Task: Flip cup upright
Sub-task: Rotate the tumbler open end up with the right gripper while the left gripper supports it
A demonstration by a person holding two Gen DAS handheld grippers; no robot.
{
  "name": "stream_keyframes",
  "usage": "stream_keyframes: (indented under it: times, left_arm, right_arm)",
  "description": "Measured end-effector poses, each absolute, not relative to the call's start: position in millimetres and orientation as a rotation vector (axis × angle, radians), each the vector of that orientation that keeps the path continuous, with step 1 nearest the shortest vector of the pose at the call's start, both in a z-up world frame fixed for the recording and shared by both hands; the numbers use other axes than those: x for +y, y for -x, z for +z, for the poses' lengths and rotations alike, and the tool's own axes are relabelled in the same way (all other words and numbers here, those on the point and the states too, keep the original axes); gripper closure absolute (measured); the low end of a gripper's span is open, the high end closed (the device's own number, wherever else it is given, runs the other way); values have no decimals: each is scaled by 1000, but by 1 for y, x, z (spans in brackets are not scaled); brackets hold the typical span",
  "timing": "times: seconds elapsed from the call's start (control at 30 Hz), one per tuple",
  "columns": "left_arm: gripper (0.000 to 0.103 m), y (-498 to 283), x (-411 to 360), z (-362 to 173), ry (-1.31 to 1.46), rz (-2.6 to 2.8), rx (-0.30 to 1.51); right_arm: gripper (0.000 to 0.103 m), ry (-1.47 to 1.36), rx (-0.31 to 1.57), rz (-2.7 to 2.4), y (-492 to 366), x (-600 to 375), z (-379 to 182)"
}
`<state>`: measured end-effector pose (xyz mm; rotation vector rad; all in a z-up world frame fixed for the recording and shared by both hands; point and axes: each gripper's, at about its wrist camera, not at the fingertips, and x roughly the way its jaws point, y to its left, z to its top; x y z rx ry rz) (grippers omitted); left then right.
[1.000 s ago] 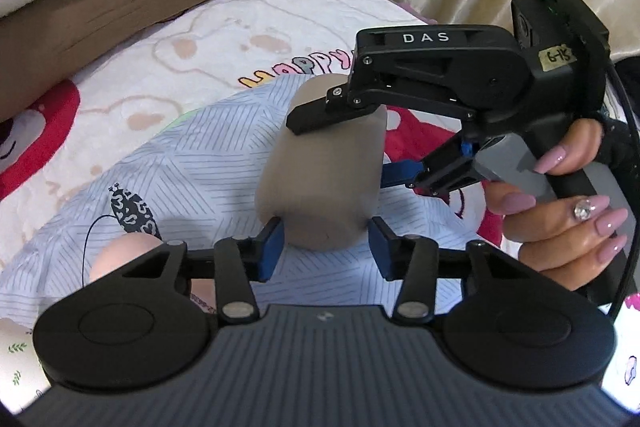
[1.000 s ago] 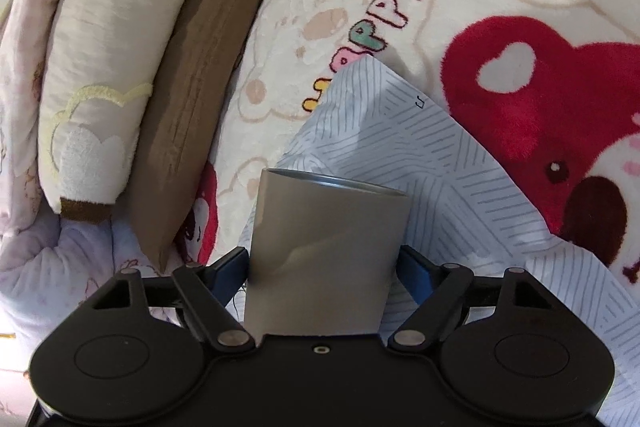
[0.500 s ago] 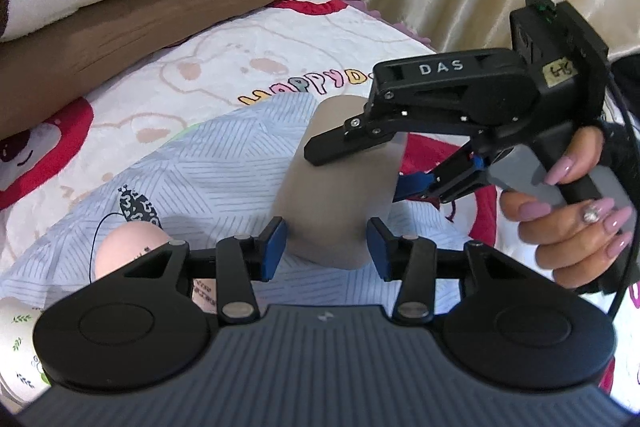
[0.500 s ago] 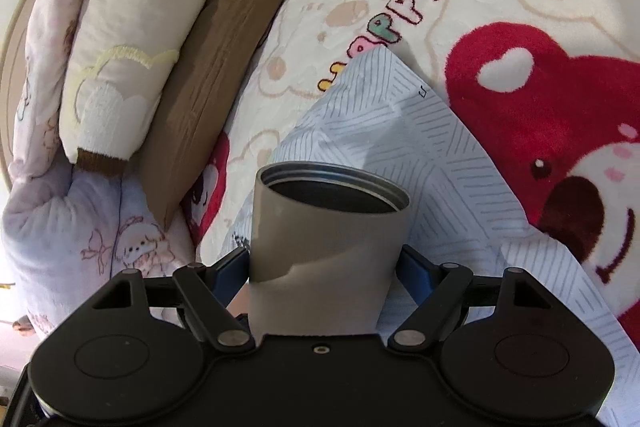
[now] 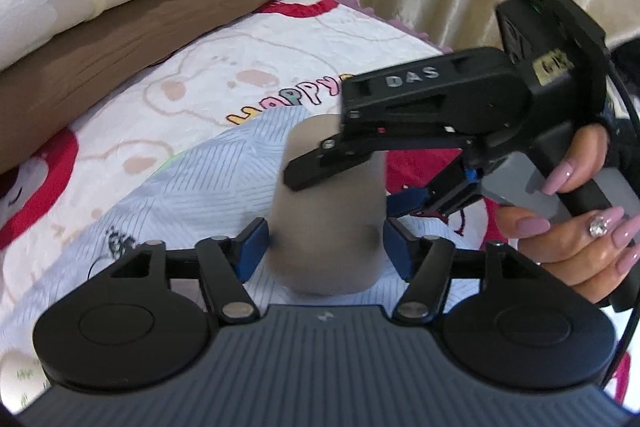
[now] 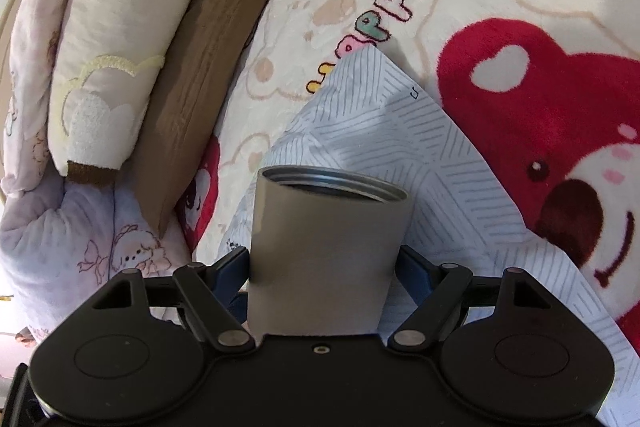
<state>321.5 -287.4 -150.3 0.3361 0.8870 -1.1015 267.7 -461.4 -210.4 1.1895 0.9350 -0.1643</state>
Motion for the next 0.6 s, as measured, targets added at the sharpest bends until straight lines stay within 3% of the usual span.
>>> stream_keyframes:
  times: [0.13, 0.6]
  left_arm:
    - [36, -323, -292, -155, -326, -1085, 898]
    - [37, -296, -269, -141, -251, -1019, 1076]
  right_arm:
    - [20, -1171, 949, -166, -277, -460, -212]
    - [20, -1136, 1092, -174, -255, -442, -201]
